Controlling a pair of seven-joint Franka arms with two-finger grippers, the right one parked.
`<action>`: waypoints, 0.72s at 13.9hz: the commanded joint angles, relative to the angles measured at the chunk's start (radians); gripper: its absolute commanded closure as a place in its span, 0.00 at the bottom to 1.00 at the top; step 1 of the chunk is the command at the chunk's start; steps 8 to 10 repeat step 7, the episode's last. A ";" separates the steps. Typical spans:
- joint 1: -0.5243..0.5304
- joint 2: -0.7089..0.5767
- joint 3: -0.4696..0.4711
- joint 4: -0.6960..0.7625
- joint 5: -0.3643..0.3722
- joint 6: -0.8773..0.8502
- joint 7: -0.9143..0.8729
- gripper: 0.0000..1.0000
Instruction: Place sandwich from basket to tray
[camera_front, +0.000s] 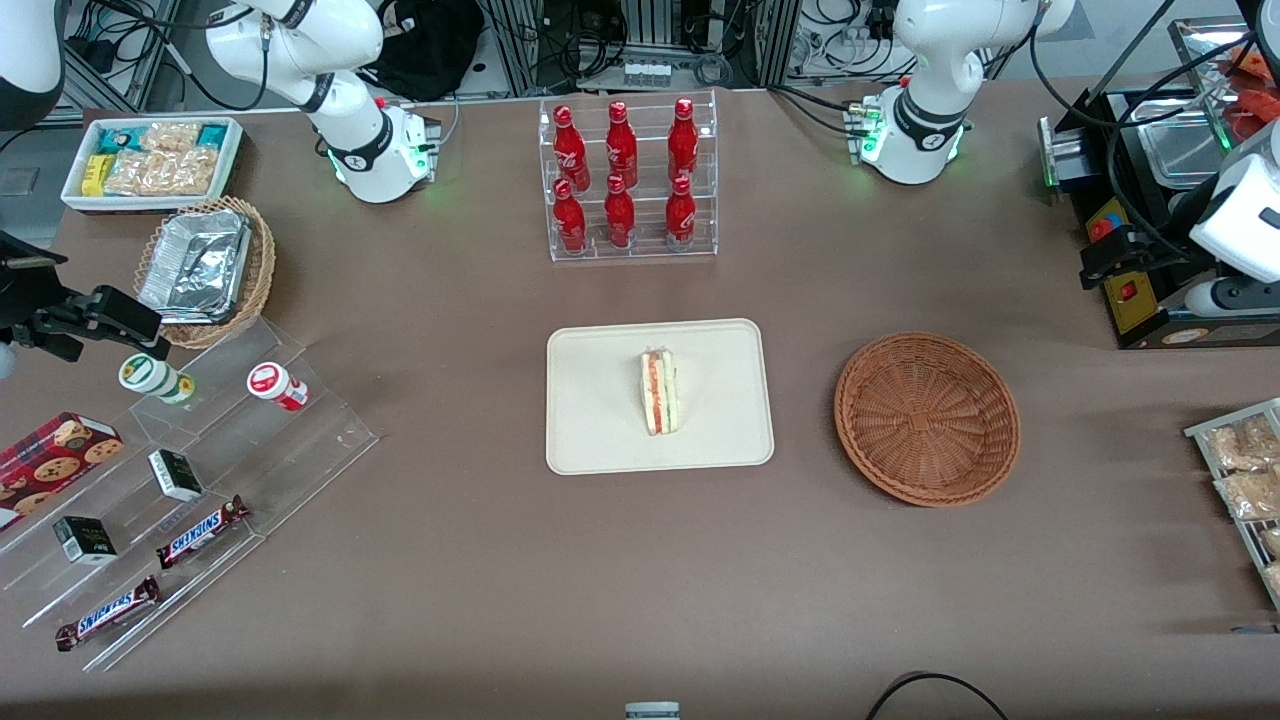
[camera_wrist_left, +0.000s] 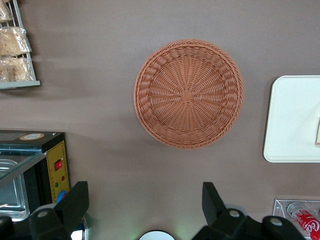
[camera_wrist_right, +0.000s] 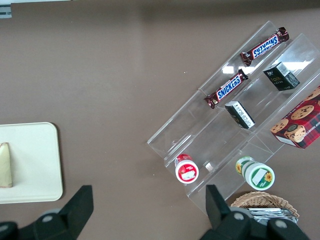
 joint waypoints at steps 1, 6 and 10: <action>0.010 0.005 -0.010 0.027 -0.013 -0.020 -0.003 0.00; 0.006 0.020 -0.012 0.044 -0.013 -0.013 -0.007 0.00; 0.006 0.029 -0.012 0.047 -0.010 -0.011 -0.003 0.00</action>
